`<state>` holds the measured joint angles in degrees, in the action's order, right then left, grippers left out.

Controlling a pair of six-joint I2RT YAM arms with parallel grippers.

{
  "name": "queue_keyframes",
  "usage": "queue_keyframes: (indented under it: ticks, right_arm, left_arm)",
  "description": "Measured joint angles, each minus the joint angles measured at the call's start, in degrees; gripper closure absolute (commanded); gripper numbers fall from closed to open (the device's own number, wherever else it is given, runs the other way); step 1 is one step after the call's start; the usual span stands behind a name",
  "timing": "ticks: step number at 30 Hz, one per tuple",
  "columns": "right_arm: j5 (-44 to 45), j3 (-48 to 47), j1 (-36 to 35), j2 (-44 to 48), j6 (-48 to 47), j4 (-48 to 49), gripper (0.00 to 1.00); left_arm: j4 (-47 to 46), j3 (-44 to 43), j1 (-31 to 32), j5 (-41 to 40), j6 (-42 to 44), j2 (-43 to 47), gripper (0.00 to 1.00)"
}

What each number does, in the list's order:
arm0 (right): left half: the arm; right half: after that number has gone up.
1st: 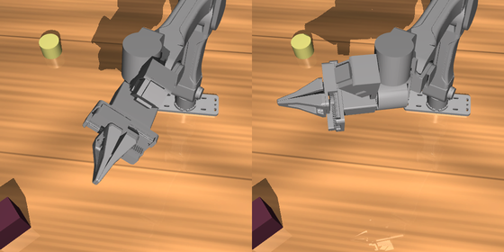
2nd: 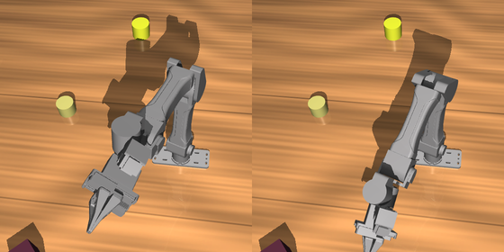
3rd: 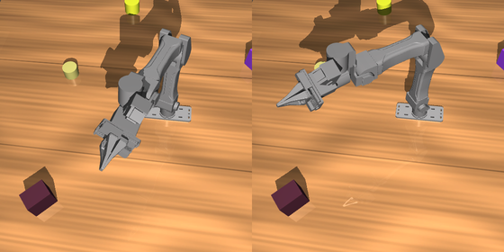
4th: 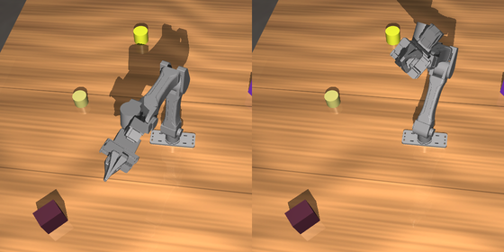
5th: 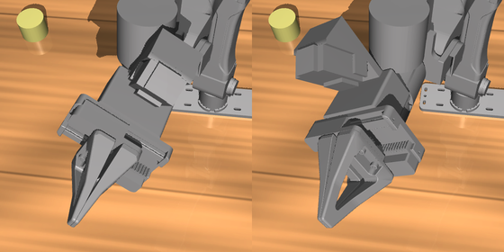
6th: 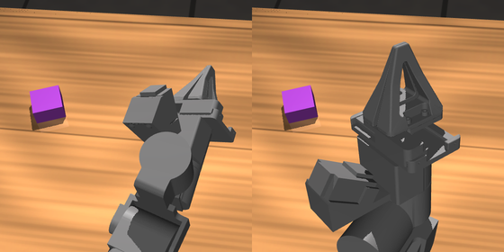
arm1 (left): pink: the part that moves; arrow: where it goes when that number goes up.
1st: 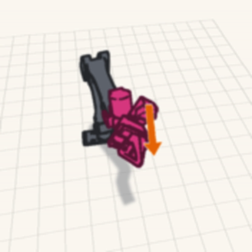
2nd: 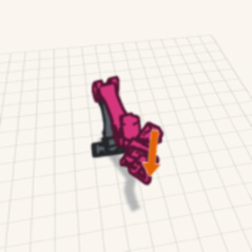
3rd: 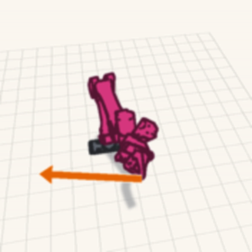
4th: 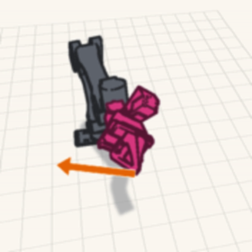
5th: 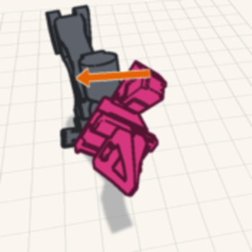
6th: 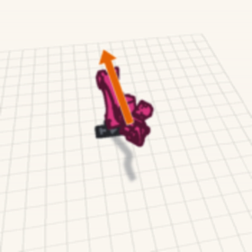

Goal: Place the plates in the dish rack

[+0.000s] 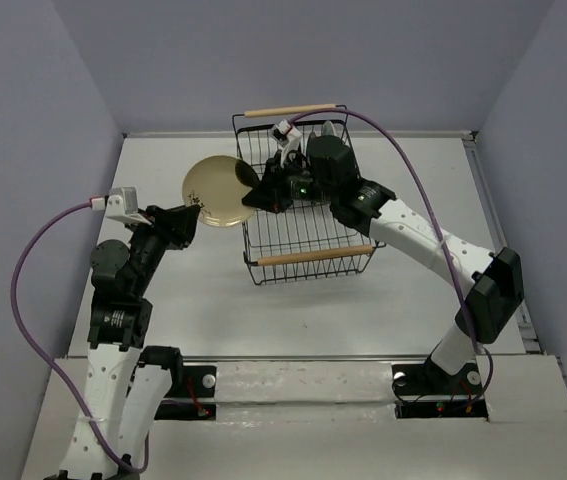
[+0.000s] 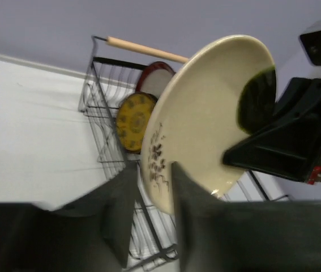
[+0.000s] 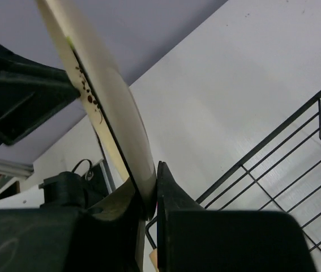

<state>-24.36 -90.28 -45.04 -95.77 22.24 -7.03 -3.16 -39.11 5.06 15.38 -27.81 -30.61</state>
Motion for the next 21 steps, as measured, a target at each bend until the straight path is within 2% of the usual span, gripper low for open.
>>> queue_keyframes:
  ticks: [1,2,4,8,13,14,16,21]
  right_arm:
    - [0.0,0.52,0.0,0.48,0.11,0.15,0.93]
    - [0.57,1.16,0.0,0.94,0.55,1.07,0.93]
    - [4.17,1.14,0.0,1.05,0.83,1.31,0.93]
    - [14.6,-1.6,-0.02,0.46,1.81,-3.72,0.93]
    - [37.03,-11.3,-0.02,-3.58,3.17,-11.39,0.93]
    - [39.36,-12.26,-0.02,-4.44,3.39,-12.04,0.93]
    - [47.63,-15.87,0.0,-7.61,4.37,-15.02,0.93]
    - [59.04,-26.53,0.33,-18.8,6.8,-23.8,0.93]
  left_arm:
    - [-0.04,0.0,0.13,0.04,1.27,-0.31,0.35]
    - [0.02,-0.02,0.33,1.25,1.46,-0.83,0.2]
    - [1.01,-0.17,1.11,2.1,2.93,-1.84,0.06]
    - [4.17,-0.35,2.8,0.22,5.9,-2.6,0.01]
    - [6.8,1.51,4.07,-4.96,8.81,-0.7,0.01]
    - [7.19,1.7,4.39,-5.38,9.05,-0.55,0.01]
    - [8.35,2.03,5.33,-6.97,9.88,0.0,0.01]
    - [8.79,2.03,8.46,-8.46,11.08,0.33,0.01]
